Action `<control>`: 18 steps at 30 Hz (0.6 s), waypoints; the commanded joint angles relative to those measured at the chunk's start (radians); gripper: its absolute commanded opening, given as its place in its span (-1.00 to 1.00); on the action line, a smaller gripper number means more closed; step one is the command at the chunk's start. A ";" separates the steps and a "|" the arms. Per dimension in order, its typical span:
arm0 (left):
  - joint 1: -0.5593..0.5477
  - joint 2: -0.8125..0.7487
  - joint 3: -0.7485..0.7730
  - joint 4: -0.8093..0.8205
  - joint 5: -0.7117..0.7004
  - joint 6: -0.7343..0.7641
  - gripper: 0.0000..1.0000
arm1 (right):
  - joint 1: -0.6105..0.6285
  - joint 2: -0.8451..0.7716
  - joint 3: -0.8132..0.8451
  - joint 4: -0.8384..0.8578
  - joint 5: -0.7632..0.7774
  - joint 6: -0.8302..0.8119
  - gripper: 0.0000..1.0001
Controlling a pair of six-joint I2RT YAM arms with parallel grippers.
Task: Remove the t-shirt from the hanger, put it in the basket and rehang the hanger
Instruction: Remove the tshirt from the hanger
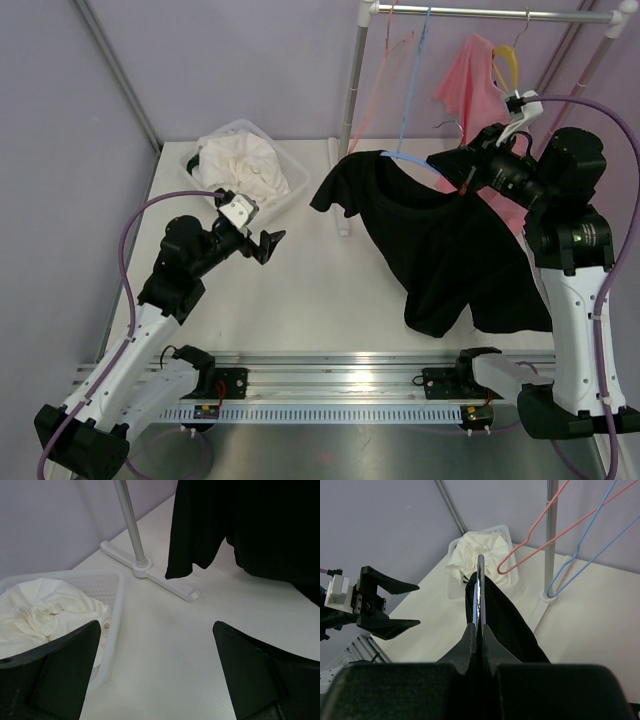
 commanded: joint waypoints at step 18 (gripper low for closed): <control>-0.001 -0.066 -0.012 0.101 -0.124 -0.050 0.97 | 0.620 0.305 0.282 0.043 0.627 -0.129 -1.00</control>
